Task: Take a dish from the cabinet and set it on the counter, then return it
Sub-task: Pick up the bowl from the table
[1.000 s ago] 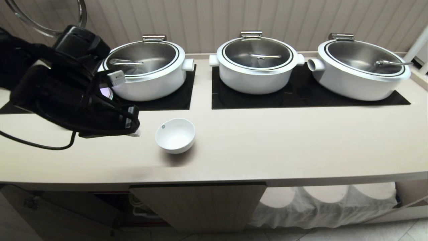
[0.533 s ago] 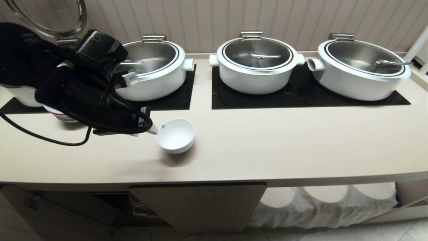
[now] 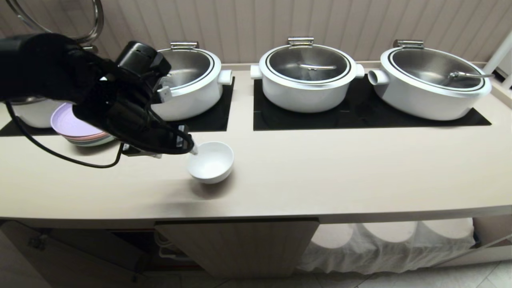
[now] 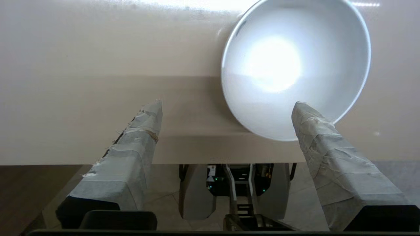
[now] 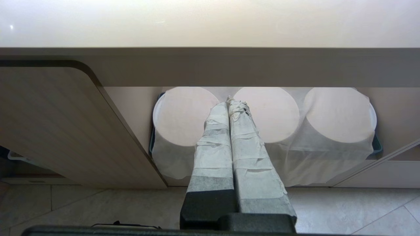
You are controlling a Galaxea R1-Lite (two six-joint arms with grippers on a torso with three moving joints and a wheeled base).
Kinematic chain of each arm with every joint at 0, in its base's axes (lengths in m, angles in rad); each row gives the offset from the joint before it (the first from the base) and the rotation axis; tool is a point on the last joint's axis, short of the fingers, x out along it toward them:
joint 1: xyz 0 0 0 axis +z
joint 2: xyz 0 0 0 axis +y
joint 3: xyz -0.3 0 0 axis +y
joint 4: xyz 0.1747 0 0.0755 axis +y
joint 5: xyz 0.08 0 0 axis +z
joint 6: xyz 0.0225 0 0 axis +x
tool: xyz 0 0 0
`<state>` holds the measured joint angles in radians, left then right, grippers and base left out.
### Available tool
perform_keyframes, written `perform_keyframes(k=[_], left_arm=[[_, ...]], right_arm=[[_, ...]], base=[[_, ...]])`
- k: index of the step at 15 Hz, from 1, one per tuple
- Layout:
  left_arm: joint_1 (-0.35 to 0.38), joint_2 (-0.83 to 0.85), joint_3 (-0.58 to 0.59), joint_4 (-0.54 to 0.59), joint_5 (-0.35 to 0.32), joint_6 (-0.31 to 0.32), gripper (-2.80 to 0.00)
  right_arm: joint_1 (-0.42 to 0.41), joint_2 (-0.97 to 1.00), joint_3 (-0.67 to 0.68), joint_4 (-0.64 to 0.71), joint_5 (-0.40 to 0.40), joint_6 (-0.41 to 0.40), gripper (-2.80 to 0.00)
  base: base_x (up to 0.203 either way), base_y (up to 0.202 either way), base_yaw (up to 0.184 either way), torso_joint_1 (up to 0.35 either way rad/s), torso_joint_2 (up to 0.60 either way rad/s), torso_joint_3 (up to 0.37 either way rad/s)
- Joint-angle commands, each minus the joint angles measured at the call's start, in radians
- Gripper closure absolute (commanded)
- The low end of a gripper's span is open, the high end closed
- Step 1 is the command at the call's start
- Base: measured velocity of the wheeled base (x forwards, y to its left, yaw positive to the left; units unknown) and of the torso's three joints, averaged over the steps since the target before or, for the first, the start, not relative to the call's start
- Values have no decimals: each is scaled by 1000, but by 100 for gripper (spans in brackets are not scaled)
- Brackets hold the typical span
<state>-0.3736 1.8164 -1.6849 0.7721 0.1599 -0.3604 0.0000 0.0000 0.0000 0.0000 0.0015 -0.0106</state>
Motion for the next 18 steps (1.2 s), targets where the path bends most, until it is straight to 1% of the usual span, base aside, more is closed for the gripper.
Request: perform_keyframes(k=[1,3,6,9,12,18], left_arm=[[-9,57,-28,5,5,-13,-280],[-17,88,-44,4,11,-22,-280],[-34,142,-88,4,42,-74,-280],[-34,168,-93,4,48,-83,-280],[-33,182,-94,5,61,-122,-280],[-24,199,-91,12,61,-127,-280]], right_arm=[[1,0,0,0,0,0,0],[1,1,0,0,0,0,0],[0,0,0,0,0,0,0],[2,0,0,0,0,0,0],[0,1,0,0,0,-1,0],[1,0,0,0,0,0,0]], base=[[0,0,0,0,0,0],[0,0,0,0,0,0],[0,0,0,0,0,0],[0,0,0,0,0,0],[0,0,0,0,0,0],[0,0,0,0,0,0]])
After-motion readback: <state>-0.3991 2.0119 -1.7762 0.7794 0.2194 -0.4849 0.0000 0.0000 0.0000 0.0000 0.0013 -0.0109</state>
